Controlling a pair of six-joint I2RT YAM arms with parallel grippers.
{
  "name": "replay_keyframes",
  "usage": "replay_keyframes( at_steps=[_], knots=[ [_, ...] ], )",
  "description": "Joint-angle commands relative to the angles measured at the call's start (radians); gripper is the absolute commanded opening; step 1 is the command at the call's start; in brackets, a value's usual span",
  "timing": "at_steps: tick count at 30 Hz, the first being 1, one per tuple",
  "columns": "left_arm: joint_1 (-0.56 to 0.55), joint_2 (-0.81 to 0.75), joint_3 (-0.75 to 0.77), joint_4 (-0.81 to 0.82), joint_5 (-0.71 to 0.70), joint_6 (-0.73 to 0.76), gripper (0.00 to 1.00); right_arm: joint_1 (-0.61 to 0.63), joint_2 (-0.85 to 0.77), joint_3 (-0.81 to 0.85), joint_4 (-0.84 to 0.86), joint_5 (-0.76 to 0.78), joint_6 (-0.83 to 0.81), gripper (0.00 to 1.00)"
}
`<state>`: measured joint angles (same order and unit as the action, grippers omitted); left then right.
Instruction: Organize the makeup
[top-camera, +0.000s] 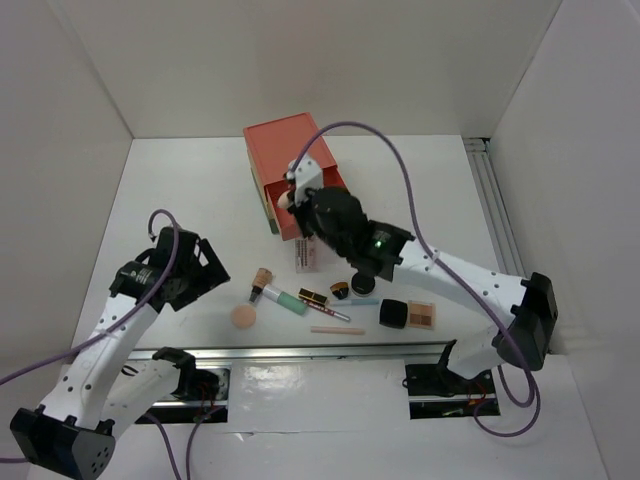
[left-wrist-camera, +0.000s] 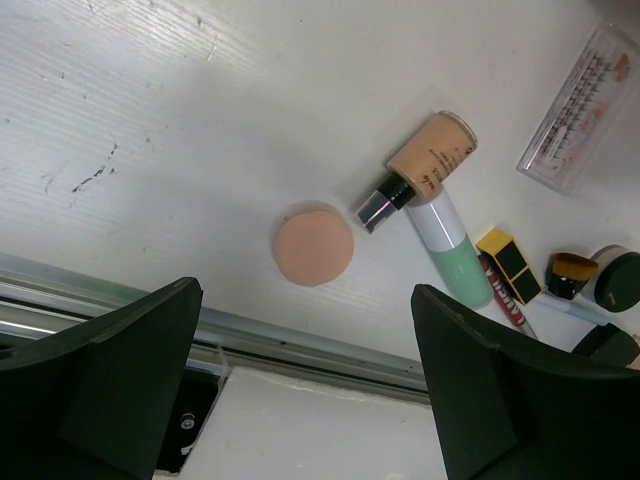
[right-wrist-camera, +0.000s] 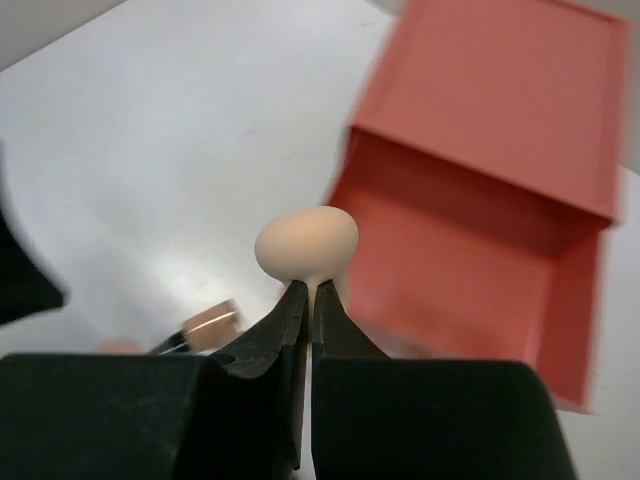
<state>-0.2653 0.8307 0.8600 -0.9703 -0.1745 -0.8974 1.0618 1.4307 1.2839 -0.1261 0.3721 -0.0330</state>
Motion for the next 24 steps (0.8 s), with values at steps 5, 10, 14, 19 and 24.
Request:
replay_keyframes(
  at_steps=[5,10,14,19,24],
  knots=[
    [-0.006,0.035,-0.022,0.070,0.044,-0.020,1.00,-0.204,0.117,0.158,-0.064,-0.073,-0.038,0.08],
    [-0.006,0.035,-0.068,0.088,0.076,-0.044,1.00,-0.264,0.203,0.241,-0.132,-0.082,-0.011,0.37],
    [-0.006,0.045,-0.102,0.088,0.085,-0.064,1.00,-0.264,0.179,0.241,-0.132,-0.073,-0.002,0.98],
    [-0.029,0.045,-0.171,0.117,0.122,-0.096,0.99,-0.264,0.093,0.218,-0.122,-0.073,0.018,1.00],
    [-0.106,0.054,-0.217,0.139,0.135,-0.190,0.88,-0.264,-0.019,0.121,-0.104,-0.117,0.070,1.00]
  ],
)
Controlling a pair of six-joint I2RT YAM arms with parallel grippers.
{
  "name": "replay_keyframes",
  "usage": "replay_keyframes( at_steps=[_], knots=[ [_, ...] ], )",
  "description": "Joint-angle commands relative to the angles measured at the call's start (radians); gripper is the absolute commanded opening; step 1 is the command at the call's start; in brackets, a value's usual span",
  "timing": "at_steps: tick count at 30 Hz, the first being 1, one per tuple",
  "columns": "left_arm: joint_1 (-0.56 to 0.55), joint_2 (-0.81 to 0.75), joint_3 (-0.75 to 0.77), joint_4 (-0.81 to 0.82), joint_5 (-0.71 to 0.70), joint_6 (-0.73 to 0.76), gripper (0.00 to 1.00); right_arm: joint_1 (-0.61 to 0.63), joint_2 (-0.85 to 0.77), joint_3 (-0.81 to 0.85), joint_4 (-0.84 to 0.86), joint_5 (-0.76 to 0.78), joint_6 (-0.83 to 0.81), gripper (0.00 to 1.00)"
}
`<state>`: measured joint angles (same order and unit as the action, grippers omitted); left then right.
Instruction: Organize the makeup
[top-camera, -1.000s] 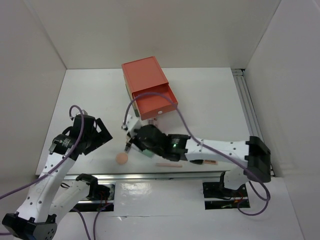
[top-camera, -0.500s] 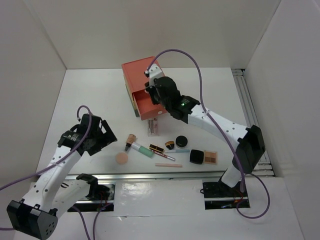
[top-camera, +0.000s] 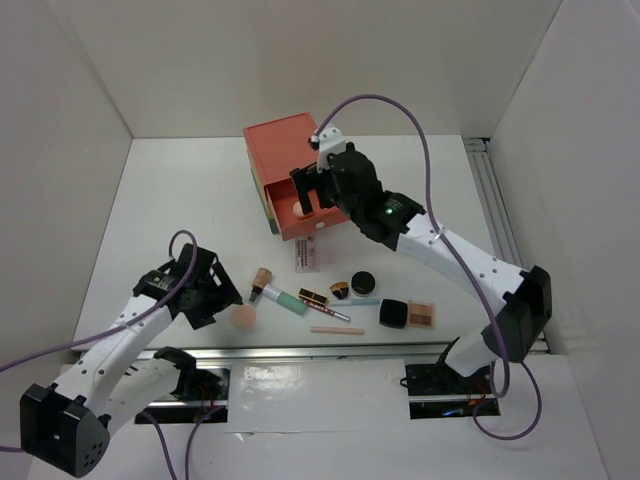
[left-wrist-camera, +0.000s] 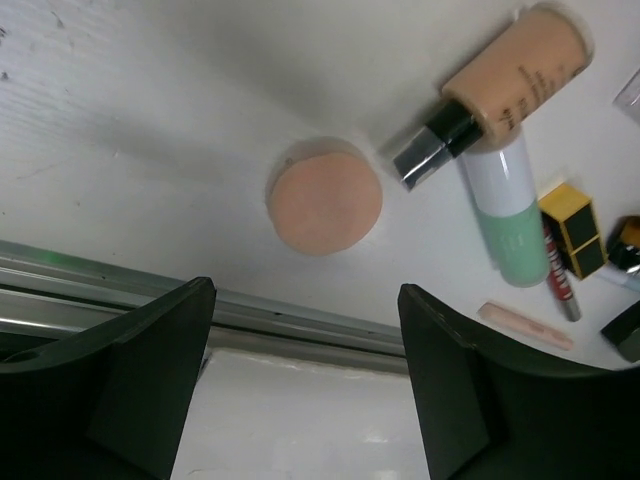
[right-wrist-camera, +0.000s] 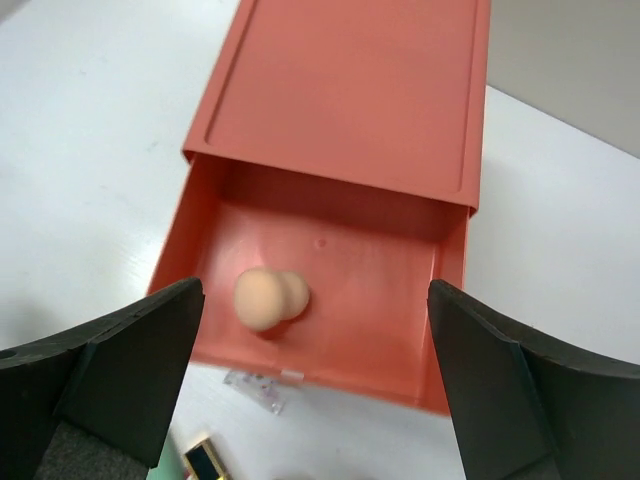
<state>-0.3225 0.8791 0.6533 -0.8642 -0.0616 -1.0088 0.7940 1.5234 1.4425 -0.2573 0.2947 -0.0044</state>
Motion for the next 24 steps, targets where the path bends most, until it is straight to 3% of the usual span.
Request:
replay_keyframes(
  at_steps=[1,10,14,18,19,21,22,24],
  knots=[
    [-0.064,0.021,-0.011,0.033,0.010,-0.095,0.86,0.004,-0.129,-0.057,0.027,-0.051,0.058,1.00],
    [-0.105,0.195,-0.075,0.126,-0.075,-0.169,0.82,0.004,-0.279,-0.212,0.018,-0.051,0.133,1.00],
    [-0.105,0.267,-0.099,0.233,-0.075,-0.197,0.74,0.004,-0.330,-0.249,0.007,-0.042,0.153,1.00],
    [-0.115,0.319,-0.100,0.257,-0.047,-0.197,0.49,0.004,-0.365,-0.258,-0.014,-0.013,0.164,1.00],
    [-0.115,0.330,-0.100,0.257,-0.047,-0.197,0.34,0.004,-0.365,-0.270,-0.025,-0.012,0.164,1.00],
    [-0.115,0.316,-0.100,0.248,-0.060,-0.206,0.21,0.004,-0.374,-0.280,-0.025,-0.003,0.175,1.00],
    [-0.124,0.304,-0.100,0.217,-0.073,-0.206,0.00,0.004,-0.385,-0.289,-0.025,-0.003,0.175,1.00],
    [-0.124,0.253,-0.078,0.185,-0.104,-0.206,0.00,0.004,-0.394,-0.300,-0.039,0.009,0.184,1.00]
  ],
)
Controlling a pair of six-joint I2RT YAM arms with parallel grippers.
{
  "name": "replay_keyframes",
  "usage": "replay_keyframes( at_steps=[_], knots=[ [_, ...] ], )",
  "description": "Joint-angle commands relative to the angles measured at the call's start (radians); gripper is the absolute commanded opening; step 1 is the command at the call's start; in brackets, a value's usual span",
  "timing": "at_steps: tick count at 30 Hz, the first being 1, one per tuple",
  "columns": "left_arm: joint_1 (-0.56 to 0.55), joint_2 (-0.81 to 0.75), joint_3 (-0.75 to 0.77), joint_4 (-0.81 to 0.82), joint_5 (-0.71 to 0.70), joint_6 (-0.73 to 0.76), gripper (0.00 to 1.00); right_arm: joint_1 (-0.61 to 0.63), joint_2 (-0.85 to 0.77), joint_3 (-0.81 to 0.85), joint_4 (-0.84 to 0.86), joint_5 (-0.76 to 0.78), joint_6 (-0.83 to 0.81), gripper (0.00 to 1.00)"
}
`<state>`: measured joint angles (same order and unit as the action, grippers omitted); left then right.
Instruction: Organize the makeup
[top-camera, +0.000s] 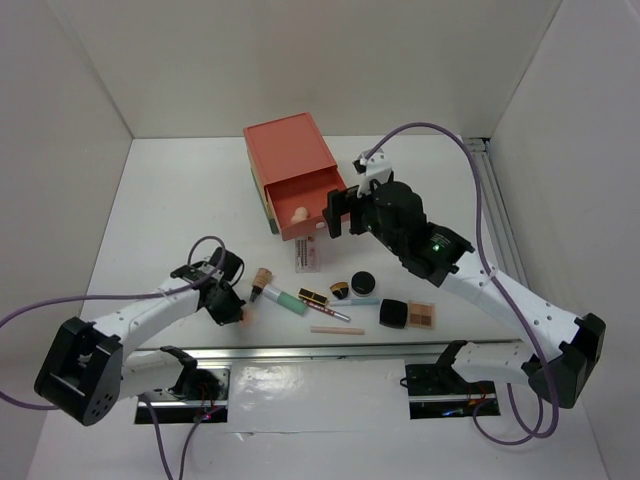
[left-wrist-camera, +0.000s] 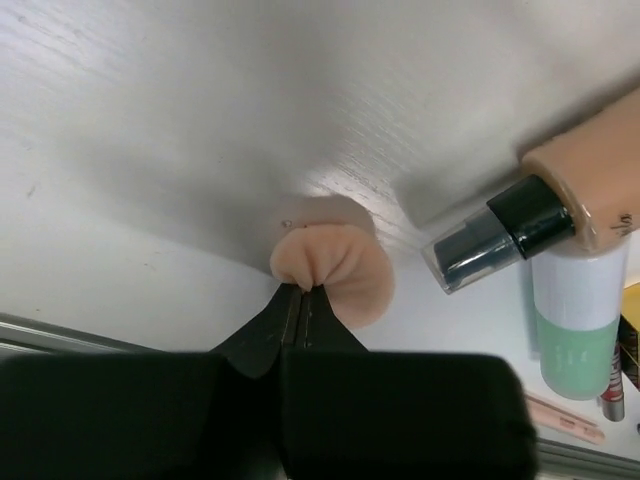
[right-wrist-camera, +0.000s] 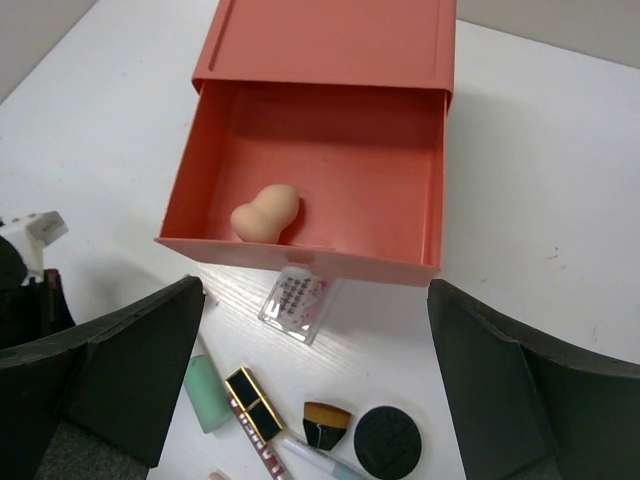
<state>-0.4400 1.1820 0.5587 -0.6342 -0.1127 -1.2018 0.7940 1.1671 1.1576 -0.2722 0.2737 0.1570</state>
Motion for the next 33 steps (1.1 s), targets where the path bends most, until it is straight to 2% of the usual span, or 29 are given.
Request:
replay_keyframes(
  at_steps=[1,5,7,10,14,17,18,22,27,33],
  knots=[
    [-0.006,-0.073,0.038,-0.062,-0.067,-0.013,0.00,0.004,-0.038,-0.015,-0.039,0.044,0.022,1.00],
    [-0.016,-0.214,0.151,-0.209,-0.163,0.019,0.00,0.004,-0.075,-0.064,-0.087,0.134,0.082,1.00],
    [-0.016,-0.289,0.233,-0.209,-0.201,0.047,0.00,-0.007,-0.102,-0.079,-0.119,0.182,0.107,1.00],
    [-0.016,-0.301,0.370,-0.209,-0.211,0.120,0.00,-0.041,-0.144,-0.111,-0.154,0.202,0.147,1.00],
    [-0.016,-0.202,0.558,-0.127,-0.170,0.257,0.00,-0.091,-0.191,-0.153,-0.203,0.251,0.226,1.00],
    [-0.025,-0.031,0.718,-0.070,-0.130,0.343,0.00,-0.157,-0.214,-0.163,-0.243,0.280,0.278,1.00],
    [-0.025,-0.030,0.759,-0.070,-0.117,0.356,0.00,-0.176,-0.215,-0.164,-0.254,0.280,0.279,1.00],
    [-0.045,0.161,0.923,-0.025,-0.073,0.444,0.00,-0.278,-0.224,-0.189,-0.269,0.192,0.288,1.00],
    [-0.072,0.322,1.098,-0.024,-0.073,0.488,0.00,-0.364,-0.245,-0.237,-0.269,0.107,0.266,1.00],
    [-0.082,0.445,1.178,-0.035,-0.064,0.498,0.25,-0.407,-0.254,-0.246,-0.269,0.048,0.254,1.00]
  ],
)
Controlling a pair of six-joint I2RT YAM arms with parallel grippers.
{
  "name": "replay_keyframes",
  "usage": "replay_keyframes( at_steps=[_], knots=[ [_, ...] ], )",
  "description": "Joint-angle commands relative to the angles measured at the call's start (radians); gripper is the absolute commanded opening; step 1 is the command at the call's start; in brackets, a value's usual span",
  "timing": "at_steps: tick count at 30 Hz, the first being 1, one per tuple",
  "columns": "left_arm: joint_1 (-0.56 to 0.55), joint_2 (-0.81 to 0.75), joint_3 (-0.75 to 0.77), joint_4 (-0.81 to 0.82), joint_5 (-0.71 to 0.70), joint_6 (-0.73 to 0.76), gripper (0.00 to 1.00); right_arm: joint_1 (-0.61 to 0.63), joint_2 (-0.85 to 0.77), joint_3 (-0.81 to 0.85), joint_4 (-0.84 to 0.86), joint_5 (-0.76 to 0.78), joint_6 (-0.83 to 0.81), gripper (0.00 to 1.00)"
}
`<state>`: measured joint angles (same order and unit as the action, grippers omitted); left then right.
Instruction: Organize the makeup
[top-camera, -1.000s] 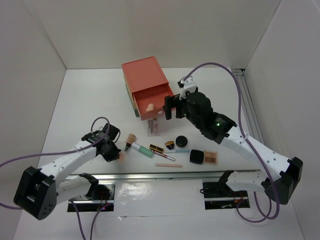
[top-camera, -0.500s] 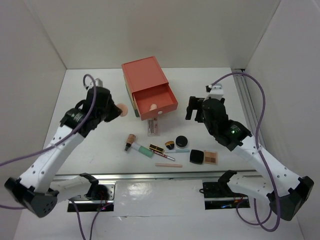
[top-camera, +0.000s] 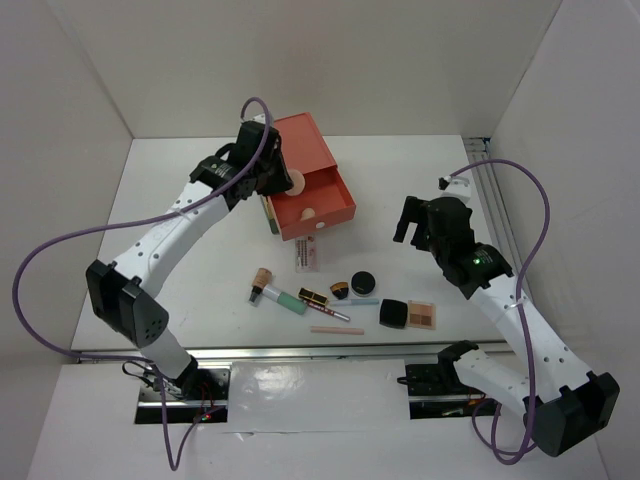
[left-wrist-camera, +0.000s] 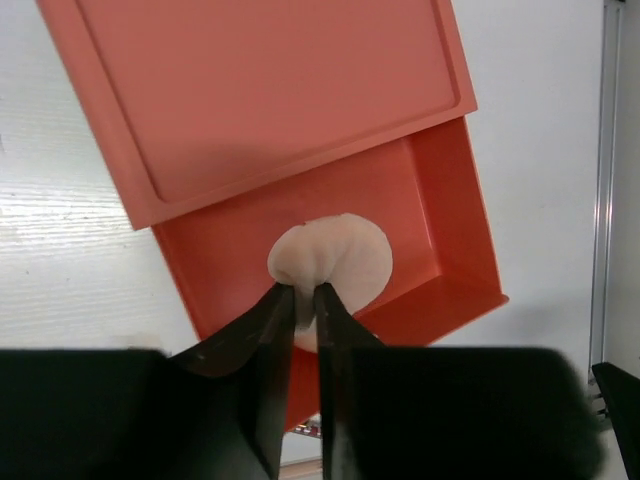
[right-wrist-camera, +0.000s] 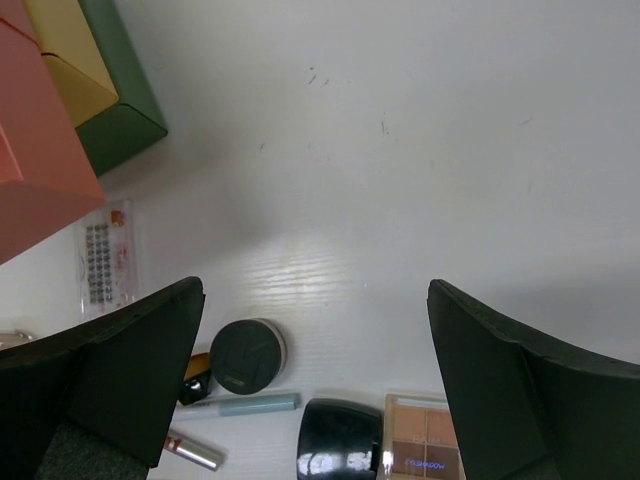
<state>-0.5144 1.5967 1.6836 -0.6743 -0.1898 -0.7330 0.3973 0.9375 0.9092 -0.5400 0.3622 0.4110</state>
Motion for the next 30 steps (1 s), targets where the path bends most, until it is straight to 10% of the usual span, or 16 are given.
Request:
replay_keyframes(
  at_steps=[1,8,16,30],
  knots=[
    [-0.007,0.052,0.053,0.005,0.024,0.029,0.29,-0.011,-0.016,-0.009,0.008,-0.040,-0.011,1.00],
    [-0.016,0.083,0.107,-0.004,0.035,0.040,0.88,0.041,0.004,-0.018,0.008,-0.131,-0.057,1.00],
    [-0.035,-0.018,0.097,-0.004,0.026,0.063,1.00,0.262,0.026,-0.070,0.029,-0.192,-0.089,0.92],
    [-0.064,-0.670,-0.642,-0.148,-0.158,-0.160,1.00,0.637,0.377,-0.093,0.271,0.107,0.069,0.78]
  ],
)
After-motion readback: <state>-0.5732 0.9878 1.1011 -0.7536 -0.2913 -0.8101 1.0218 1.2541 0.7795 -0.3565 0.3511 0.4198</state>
